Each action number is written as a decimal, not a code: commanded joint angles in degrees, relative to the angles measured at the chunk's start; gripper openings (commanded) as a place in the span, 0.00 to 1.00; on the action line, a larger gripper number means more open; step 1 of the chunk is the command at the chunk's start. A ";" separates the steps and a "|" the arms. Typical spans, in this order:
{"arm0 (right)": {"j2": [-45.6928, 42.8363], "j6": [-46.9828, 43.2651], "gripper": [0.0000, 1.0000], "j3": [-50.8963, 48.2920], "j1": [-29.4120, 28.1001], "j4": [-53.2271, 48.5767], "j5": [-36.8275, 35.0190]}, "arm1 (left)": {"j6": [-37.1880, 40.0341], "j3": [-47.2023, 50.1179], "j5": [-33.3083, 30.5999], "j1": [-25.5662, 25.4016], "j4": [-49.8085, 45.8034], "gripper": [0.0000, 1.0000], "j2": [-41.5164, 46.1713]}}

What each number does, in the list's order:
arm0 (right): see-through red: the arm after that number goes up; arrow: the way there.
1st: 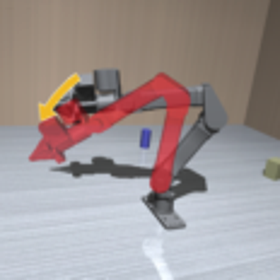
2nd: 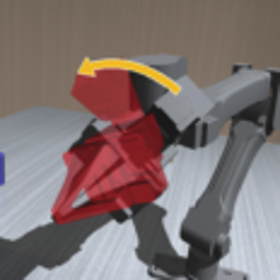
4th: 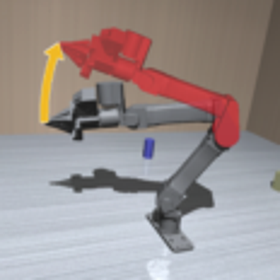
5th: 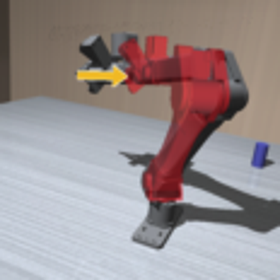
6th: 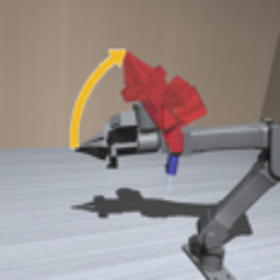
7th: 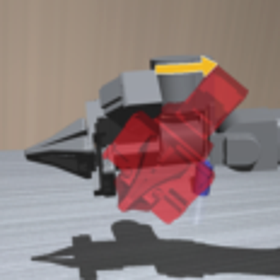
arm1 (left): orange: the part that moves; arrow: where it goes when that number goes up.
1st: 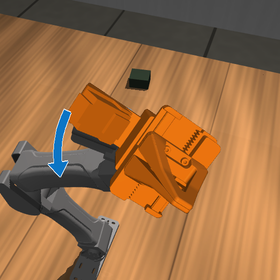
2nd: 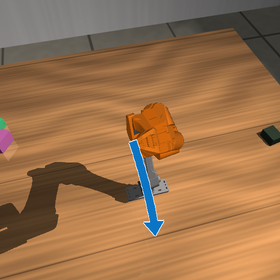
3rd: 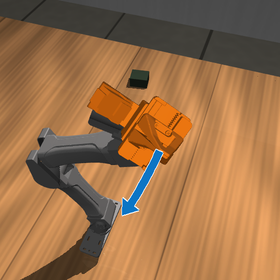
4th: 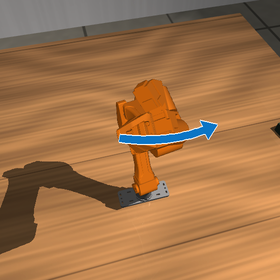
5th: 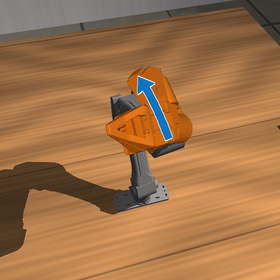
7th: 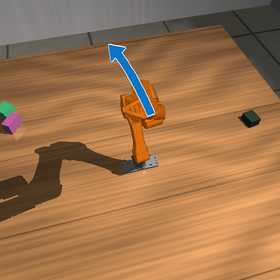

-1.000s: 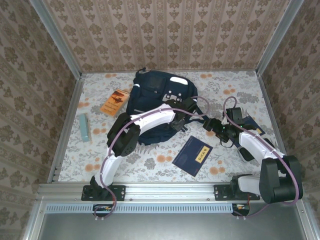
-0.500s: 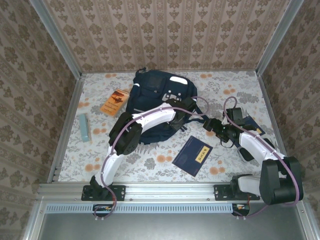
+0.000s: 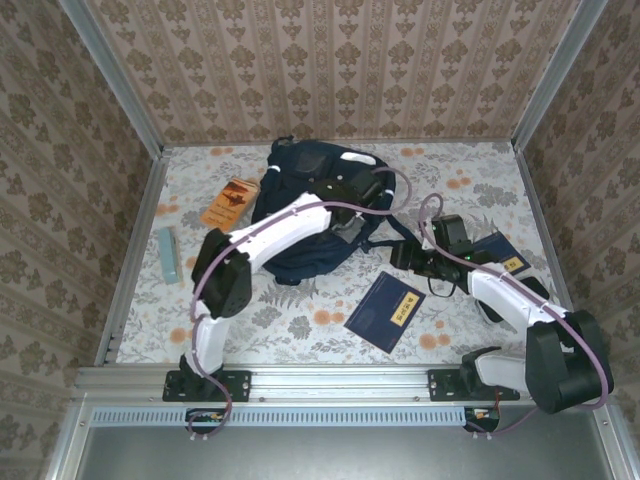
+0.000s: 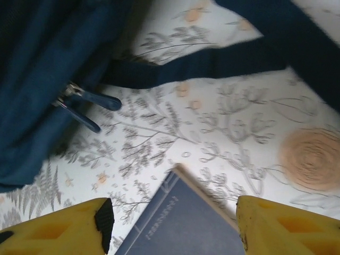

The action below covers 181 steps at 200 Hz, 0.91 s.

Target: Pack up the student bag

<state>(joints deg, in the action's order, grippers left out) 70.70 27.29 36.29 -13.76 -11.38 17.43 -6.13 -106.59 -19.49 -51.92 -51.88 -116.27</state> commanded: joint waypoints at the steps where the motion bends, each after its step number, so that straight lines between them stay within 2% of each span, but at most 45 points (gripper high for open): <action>1: -0.50 -4.59 0.60 2.09 -2.43 4.53 1.87 | 2.60 -1.57 -1.16 0.08 3.13 0.00 7.75; 29: 0.13 -4.92 0.51 3.56 -3.35 7.60 7.32 | 2.52 -1.85 1.79 0.73 4.74 0.00 10.21; 69: 0.15 -5.17 0.49 4.92 -3.90 10.74 13.61 | 1.74 -2.04 3.67 1.29 5.49 0.00 10.29; 104: 0.20 -5.52 0.48 4.91 -4.06 10.88 12.82 | 1.21 -1.96 4.07 1.41 5.52 0.00 9.92; 139: 3.03 -6.52 0.43 6.80 -4.08 10.63 12.77 | 0.96 -1.95 4.57 1.46 5.83 0.00 10.09; 181: 7.43 -7.53 0.44 8.59 -4.16 10.88 12.88 | 0.56 -2.05 4.95 1.48 6.00 0.00 10.09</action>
<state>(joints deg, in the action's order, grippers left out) 75.85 21.74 42.54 -17.54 -1.41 28.99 -5.30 -106.59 -14.33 -50.83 -50.61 -107.98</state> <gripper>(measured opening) 0.442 0.062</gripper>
